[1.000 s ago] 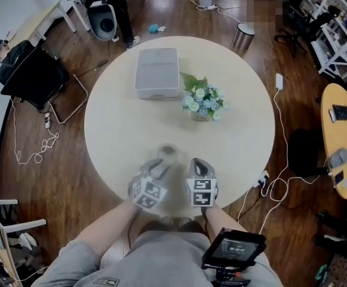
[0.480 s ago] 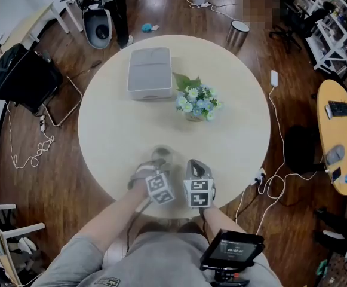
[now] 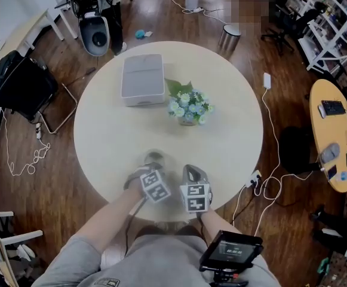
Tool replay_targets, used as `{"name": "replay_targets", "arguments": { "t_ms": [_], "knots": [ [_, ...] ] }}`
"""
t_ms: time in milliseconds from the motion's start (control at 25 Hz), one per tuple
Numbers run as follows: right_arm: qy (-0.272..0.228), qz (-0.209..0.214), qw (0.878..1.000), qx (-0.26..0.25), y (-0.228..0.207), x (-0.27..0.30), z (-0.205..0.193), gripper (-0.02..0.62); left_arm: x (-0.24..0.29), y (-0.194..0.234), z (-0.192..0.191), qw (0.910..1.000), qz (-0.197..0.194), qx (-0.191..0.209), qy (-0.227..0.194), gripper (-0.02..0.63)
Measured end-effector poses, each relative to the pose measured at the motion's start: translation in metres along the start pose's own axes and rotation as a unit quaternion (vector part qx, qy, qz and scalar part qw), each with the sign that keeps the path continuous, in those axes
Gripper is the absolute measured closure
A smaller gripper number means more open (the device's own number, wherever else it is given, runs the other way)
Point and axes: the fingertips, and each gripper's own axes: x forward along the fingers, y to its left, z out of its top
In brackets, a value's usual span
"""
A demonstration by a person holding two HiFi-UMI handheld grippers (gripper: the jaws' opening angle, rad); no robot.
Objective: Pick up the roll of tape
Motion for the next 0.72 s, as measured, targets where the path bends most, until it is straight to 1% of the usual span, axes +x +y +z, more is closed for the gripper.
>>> {"name": "replay_targets", "arguments": {
  "t_ms": [80, 160, 240, 280, 360, 480, 600, 720],
  "knots": [
    [-0.008, -0.003, 1.000, -0.003, -0.004, -0.003, 0.005, 0.582, -0.005, 0.001, 0.004, 0.9991, -0.002, -0.035, -0.025, 0.505],
    [-0.019, -0.005, 1.000, -0.005, -0.006, -0.007, 0.011, 0.583, -0.012, 0.002, 0.008, 0.9955, -0.006, -0.074, -0.059, 0.506],
    [-0.031, -0.006, 0.999, -0.008, -0.008, -0.011, 0.019, 0.583, -0.021, 0.003, 0.013, 0.9883, -0.009, -0.116, -0.099, 0.506],
    [-0.036, -0.006, 0.999, -0.011, -0.008, -0.013, 0.023, 0.582, -0.027, 0.004, 0.016, 0.9832, -0.008, -0.135, -0.122, 0.506],
    [-0.045, -0.005, 0.999, -0.018, -0.007, -0.017, 0.029, 0.582, -0.042, 0.009, 0.023, 0.9698, 0.000, -0.172, -0.173, 0.506],
    [-0.061, -0.005, 0.998, -0.029, -0.005, -0.024, 0.037, 0.583, -0.073, 0.018, 0.032, 0.9466, 0.021, -0.217, -0.237, 0.506],
    [-0.081, -0.006, 0.996, -0.033, -0.003, -0.034, 0.051, 0.582, -0.105, 0.031, 0.039, 0.9188, 0.048, -0.254, -0.298, 0.506],
    [-0.107, -0.003, 0.994, -0.036, 0.002, -0.049, 0.068, 0.582, -0.135, 0.044, 0.039, 0.8901, 0.067, -0.287, -0.348, 0.508]
  ]
}}
